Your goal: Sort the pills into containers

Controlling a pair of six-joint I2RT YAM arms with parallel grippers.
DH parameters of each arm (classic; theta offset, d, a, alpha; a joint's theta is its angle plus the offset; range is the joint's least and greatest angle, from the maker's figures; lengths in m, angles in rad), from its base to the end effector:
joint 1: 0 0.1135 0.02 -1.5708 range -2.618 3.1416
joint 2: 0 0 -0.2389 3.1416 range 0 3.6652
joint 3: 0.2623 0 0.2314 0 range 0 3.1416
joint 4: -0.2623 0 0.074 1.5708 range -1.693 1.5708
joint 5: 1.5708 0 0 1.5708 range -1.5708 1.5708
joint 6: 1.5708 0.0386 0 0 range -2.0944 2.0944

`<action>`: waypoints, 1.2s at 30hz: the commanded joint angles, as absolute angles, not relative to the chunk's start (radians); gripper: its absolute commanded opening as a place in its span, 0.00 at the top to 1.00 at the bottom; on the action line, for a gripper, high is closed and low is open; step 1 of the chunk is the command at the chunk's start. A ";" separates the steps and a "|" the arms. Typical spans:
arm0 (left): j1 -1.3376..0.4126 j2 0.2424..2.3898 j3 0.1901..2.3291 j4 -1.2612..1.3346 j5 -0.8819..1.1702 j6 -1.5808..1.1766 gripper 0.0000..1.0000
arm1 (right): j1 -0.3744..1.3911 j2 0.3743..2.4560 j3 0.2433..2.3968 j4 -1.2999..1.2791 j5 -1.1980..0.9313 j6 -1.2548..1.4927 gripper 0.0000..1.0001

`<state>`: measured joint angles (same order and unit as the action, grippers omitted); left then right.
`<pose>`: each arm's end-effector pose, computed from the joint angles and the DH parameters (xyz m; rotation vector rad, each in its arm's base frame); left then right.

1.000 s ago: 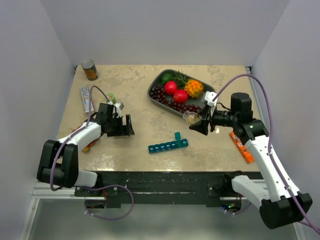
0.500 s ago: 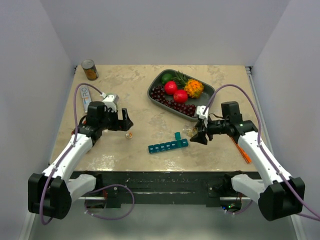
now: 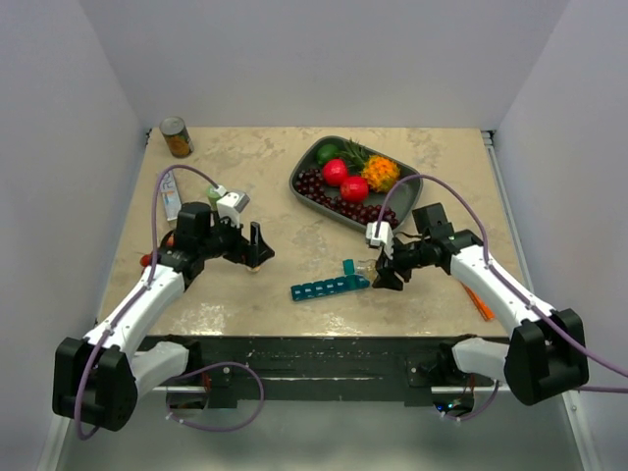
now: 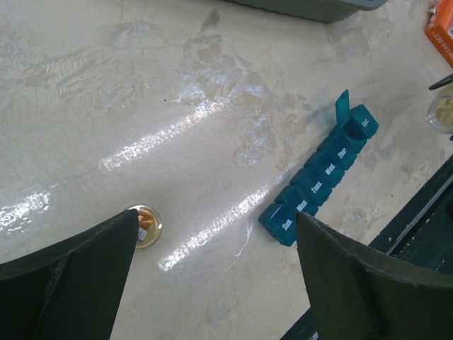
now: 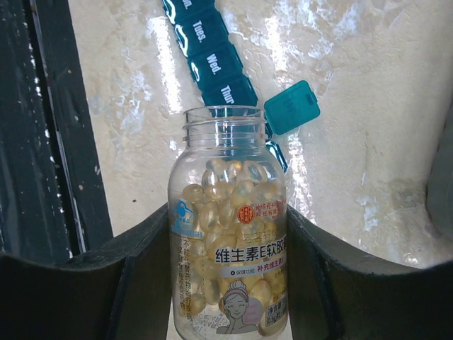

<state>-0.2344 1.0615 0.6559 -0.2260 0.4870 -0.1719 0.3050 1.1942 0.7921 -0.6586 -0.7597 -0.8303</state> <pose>0.2096 -0.0686 0.2252 0.3464 2.1932 -0.7616 0.1934 0.0887 0.2144 -1.4777 1.8599 0.7510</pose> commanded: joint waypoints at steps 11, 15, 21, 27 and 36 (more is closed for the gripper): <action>-0.261 1.117 0.663 -0.181 0.563 -0.149 0.07 | 0.376 1.333 0.815 -0.631 -0.618 -0.861 0.94; -0.262 1.120 0.664 -0.183 0.561 -0.149 0.07 | 0.403 1.341 0.807 -0.598 -0.592 -0.841 0.94; -0.264 1.130 0.667 -0.187 0.561 -0.147 0.08 | 0.414 1.370 0.813 -0.574 -0.543 -0.810 0.94; -0.264 1.134 0.669 -0.190 0.563 -0.147 0.08 | 0.422 1.391 0.811 -0.561 -0.506 -0.792 0.94; -0.268 1.137 0.670 -0.193 0.563 -0.147 0.09 | 0.443 1.408 0.819 -0.549 -0.454 -0.765 0.95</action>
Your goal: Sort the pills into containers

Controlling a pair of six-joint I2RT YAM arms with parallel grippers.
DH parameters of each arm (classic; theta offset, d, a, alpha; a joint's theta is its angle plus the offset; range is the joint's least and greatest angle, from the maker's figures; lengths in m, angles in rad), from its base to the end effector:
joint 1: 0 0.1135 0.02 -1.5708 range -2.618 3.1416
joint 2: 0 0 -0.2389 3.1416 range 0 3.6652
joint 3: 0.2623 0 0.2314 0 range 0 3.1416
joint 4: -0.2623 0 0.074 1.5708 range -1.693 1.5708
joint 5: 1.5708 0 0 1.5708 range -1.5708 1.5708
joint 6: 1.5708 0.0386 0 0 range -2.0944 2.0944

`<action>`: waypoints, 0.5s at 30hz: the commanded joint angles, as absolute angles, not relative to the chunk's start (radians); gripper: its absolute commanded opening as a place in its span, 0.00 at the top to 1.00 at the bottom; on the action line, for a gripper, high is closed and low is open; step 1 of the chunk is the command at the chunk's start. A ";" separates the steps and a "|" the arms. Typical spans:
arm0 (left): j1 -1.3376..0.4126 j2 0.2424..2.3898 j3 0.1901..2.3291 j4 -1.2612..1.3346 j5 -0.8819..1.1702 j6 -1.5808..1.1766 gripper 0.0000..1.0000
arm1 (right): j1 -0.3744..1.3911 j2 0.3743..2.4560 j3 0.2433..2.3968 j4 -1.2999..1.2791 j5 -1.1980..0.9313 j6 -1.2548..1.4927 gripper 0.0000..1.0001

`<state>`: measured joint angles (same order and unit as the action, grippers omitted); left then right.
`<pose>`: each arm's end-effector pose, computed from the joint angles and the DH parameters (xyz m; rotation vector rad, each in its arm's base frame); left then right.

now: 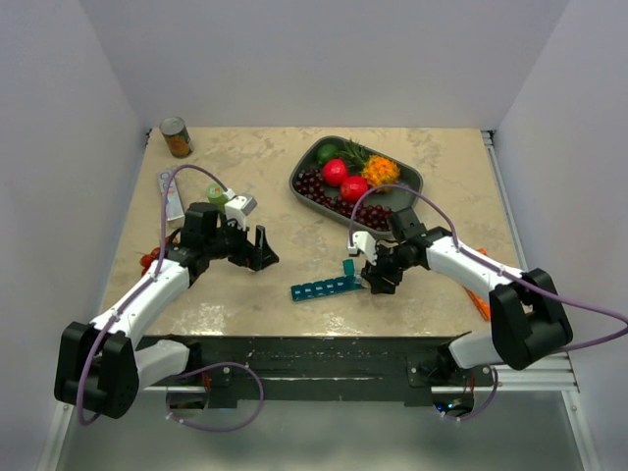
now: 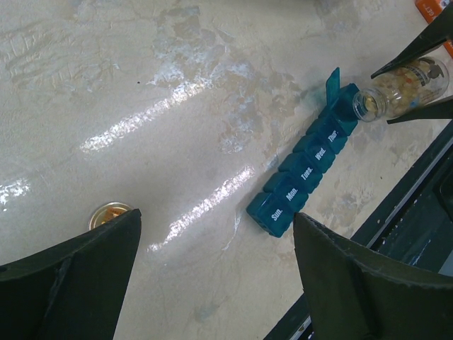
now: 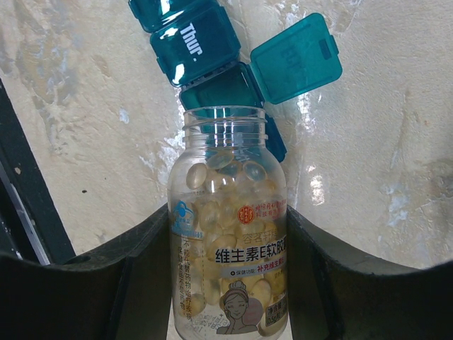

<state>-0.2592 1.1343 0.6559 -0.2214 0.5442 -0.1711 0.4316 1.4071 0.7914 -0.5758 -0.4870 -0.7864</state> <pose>0.2142 -0.0775 0.2115 0.3940 2.2524 -0.8434 0.2088 0.1161 0.1687 -1.6094 2.0882 0.5547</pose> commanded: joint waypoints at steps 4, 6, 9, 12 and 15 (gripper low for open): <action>-0.268 1.138 0.670 -0.195 0.563 -0.146 0.09 | 0.454 1.408 0.828 -0.561 -0.434 -0.761 0.95; -0.270 1.138 0.670 -0.195 0.563 -0.146 0.09 | 0.457 1.404 0.830 -0.569 -0.431 -0.761 0.95; -0.270 1.138 0.670 -0.196 0.563 -0.147 0.09 | 0.463 1.404 0.836 -0.581 -0.422 -0.764 0.95; -0.272 1.143 0.670 -0.196 0.565 -0.146 0.09 | 0.472 1.397 0.841 -0.587 -0.416 -0.764 0.95; -0.273 1.146 0.670 -0.196 0.566 -0.144 0.09 | 0.479 1.396 0.845 -0.598 -0.407 -0.765 0.95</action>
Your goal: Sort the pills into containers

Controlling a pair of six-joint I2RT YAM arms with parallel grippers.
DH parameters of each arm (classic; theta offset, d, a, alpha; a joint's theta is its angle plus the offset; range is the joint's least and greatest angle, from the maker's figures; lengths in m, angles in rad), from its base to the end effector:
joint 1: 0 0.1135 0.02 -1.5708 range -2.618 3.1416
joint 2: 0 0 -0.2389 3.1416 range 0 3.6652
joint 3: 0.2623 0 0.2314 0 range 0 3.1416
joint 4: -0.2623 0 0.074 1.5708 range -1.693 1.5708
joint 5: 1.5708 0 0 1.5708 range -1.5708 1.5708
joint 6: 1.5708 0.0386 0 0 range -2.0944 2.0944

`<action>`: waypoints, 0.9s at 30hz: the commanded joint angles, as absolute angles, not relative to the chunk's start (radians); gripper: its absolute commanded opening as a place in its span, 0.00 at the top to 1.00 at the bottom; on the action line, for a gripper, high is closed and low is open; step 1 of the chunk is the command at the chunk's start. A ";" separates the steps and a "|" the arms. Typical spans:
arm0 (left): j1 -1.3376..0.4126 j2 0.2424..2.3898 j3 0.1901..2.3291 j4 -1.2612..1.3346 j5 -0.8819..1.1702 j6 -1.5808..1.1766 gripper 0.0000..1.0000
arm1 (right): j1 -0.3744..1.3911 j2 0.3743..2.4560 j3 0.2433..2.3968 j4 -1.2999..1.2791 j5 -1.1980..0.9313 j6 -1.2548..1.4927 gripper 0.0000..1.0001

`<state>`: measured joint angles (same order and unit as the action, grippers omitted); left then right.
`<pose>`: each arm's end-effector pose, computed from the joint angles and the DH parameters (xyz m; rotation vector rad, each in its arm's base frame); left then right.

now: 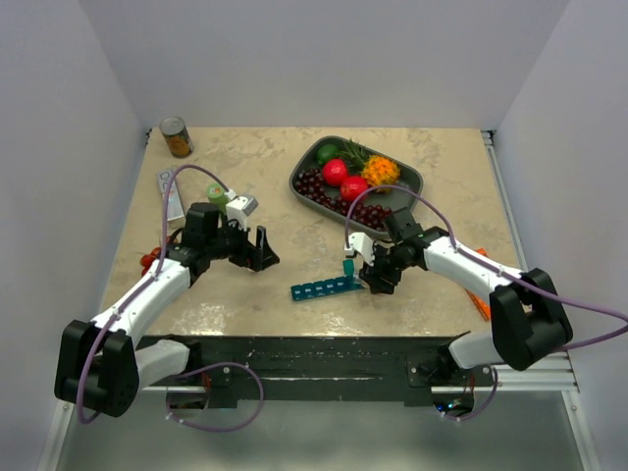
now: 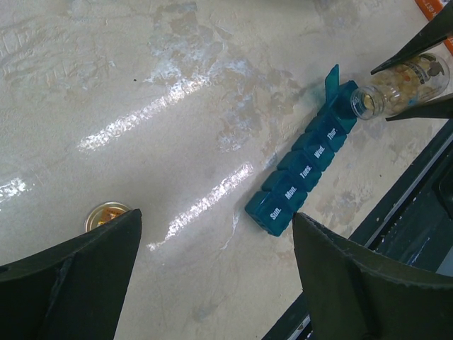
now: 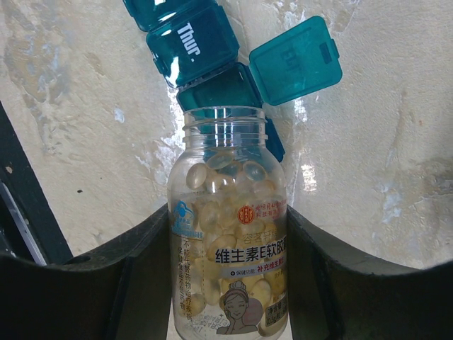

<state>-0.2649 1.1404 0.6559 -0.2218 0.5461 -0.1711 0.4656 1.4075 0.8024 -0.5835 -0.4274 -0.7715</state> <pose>0.2142 -0.0789 0.2102 0.4003 2.2586 -0.8490 0.2071 0.1220 0.1702 -1.6336 2.1027 0.4922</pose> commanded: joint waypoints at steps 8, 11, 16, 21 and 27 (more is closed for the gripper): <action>-0.275 1.147 0.672 -0.196 0.571 -0.146 0.09 | 0.512 1.393 0.848 -0.612 -0.373 -0.753 0.95; -0.275 1.149 0.672 -0.195 0.571 -0.144 0.09 | 0.517 1.387 0.850 -0.615 -0.362 -0.749 0.95; -0.275 1.146 0.673 -0.198 0.569 -0.143 0.09 | 0.522 1.391 0.861 -0.624 -0.344 -0.741 0.95; -0.275 1.146 0.675 -0.199 0.568 -0.141 0.09 | 0.526 1.400 0.876 -0.632 -0.330 -0.738 0.95; -0.275 1.146 0.675 -0.201 0.566 -0.141 0.09 | 0.537 1.411 0.885 -0.638 -0.316 -0.733 0.95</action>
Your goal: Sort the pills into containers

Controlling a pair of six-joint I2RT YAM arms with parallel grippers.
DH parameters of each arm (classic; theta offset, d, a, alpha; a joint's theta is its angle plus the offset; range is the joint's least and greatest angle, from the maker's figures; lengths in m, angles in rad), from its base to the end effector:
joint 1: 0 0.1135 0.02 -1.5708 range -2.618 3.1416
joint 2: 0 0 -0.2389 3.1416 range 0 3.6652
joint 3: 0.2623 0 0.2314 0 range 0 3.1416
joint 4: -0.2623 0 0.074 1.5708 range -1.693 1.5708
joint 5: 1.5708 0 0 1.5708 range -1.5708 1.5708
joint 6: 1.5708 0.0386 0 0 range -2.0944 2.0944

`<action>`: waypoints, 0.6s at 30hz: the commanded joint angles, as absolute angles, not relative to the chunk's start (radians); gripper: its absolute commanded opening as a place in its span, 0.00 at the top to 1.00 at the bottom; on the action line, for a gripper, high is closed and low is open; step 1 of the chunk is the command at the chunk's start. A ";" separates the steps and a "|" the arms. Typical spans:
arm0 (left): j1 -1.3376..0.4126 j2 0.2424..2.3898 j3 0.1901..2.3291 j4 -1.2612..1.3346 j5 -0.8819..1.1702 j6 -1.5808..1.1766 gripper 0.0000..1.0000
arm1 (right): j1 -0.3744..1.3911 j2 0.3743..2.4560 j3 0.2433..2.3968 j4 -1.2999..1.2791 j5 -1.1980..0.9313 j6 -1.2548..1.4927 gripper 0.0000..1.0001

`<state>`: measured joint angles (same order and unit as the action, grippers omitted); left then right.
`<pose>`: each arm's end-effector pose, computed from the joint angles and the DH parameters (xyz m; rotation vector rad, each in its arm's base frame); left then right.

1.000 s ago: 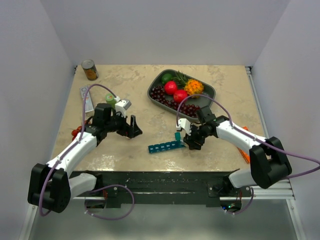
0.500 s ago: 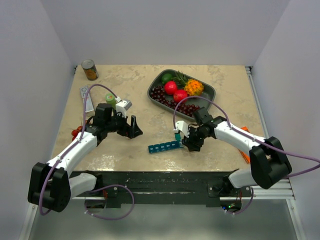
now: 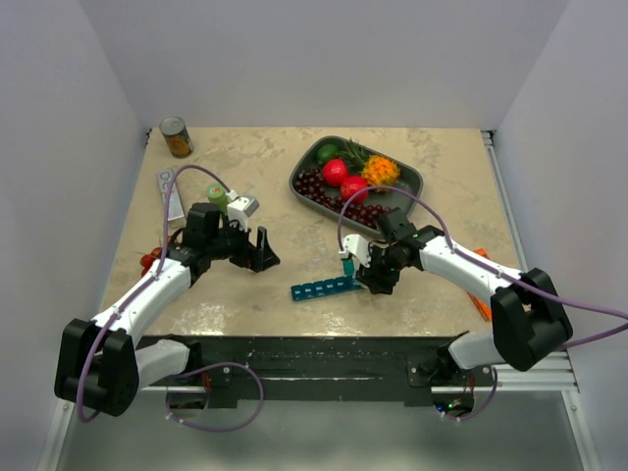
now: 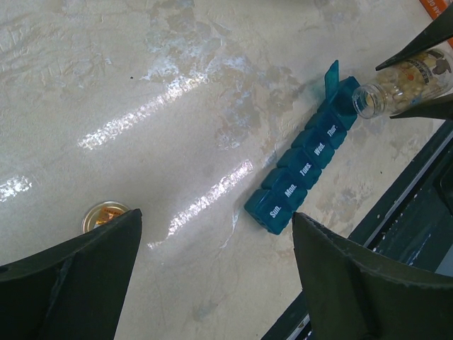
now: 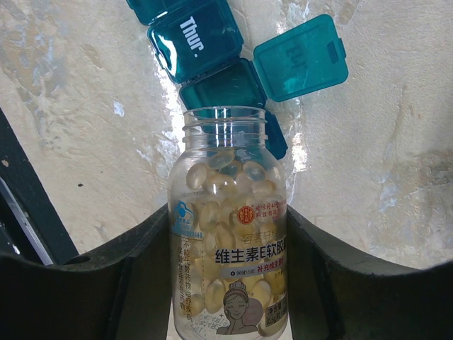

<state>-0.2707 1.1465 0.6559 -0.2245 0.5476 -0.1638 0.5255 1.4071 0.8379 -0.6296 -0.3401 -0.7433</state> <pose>0.2141 -0.0803 0.2087 0.4140 2.2644 -0.8506 0.2027 0.1324 0.1765 -1.6758 2.1297 0.4069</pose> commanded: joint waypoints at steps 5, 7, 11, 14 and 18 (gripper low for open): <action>-0.275 1.144 0.675 -0.201 0.566 -0.141 0.09 | 0.549 1.420 0.893 -0.650 -0.304 -0.730 0.95; -0.275 1.146 0.675 -0.199 0.566 -0.140 0.09 | 0.552 1.425 0.896 -0.650 -0.299 -0.729 0.95; -0.276 1.146 0.675 -0.199 0.568 -0.141 0.09 | 0.561 1.439 0.903 -0.653 -0.285 -0.724 0.95; -0.276 1.146 0.675 -0.199 0.569 -0.140 0.09 | 0.563 1.448 0.908 -0.657 -0.273 -0.718 0.95; -0.276 1.146 0.675 -0.201 0.568 -0.141 0.10 | 0.566 1.450 0.911 -0.657 -0.270 -0.715 0.95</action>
<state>-0.2707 1.1465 0.6559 -0.2249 0.5476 -0.1635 0.5579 1.4532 0.8658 -0.6479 -0.2874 -0.7307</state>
